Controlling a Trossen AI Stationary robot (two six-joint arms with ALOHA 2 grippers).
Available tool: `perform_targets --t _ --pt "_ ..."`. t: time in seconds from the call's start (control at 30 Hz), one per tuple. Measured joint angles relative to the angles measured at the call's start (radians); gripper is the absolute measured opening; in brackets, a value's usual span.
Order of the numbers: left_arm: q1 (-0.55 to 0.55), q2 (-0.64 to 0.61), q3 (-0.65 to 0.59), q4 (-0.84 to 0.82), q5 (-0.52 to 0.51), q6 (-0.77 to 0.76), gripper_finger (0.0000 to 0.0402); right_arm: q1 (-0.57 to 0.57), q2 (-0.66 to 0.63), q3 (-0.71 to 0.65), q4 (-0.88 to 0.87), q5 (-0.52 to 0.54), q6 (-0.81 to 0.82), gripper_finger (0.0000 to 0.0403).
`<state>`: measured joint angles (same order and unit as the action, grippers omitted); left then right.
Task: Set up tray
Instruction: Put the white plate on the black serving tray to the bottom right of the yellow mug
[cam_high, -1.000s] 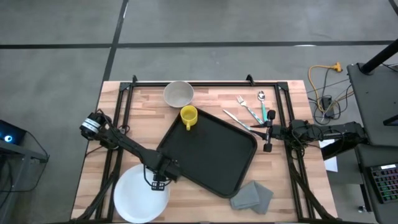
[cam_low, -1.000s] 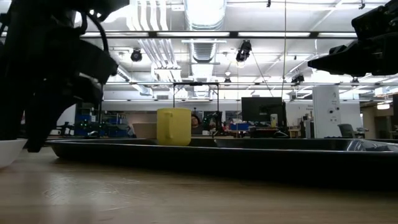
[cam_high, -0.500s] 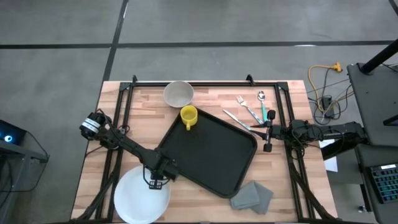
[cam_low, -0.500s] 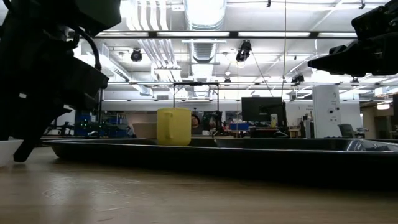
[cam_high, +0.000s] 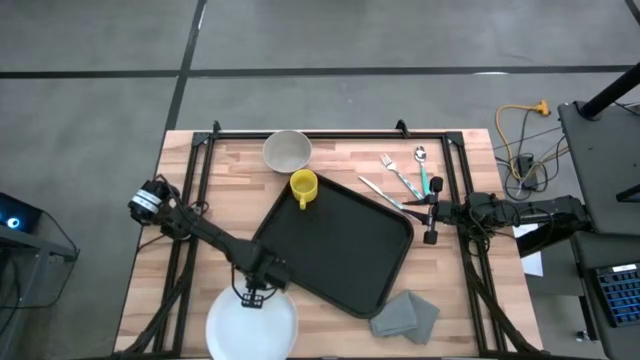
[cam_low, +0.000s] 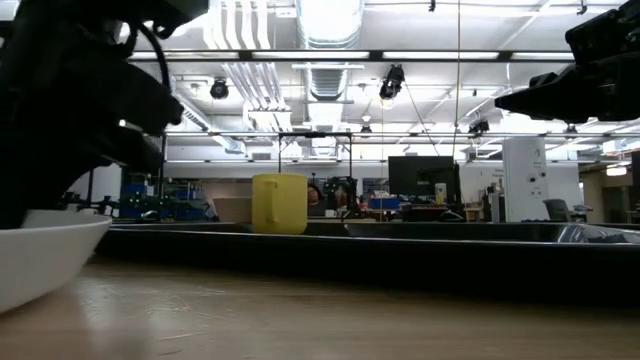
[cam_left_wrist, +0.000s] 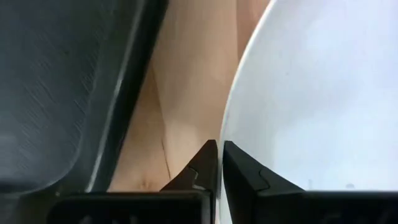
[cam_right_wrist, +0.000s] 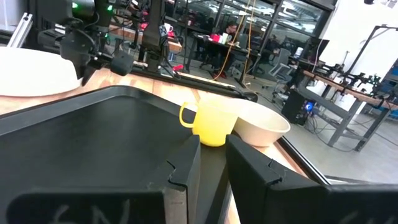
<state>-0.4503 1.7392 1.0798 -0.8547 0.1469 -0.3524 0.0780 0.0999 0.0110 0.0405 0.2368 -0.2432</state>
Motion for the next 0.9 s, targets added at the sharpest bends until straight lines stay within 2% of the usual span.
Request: perform_targets --t 0.27,0.7,0.9 --pt "0.023 0.0 0.045 -0.013 -0.003 0.069 0.0 0.0 0.0 0.0 0.0 0.0 0.003 0.0068" --pt "0.209 -0.01 0.087 -0.024 0.002 0.052 0.0 -0.001 0.0 0.0 0.0 0.0 0.004 0.0068" --pt "0.251 -0.039 0.087 -0.016 0.029 0.033 0.0001 0.0 0.0 0.0 0.0 0.0 0.002 0.0068"
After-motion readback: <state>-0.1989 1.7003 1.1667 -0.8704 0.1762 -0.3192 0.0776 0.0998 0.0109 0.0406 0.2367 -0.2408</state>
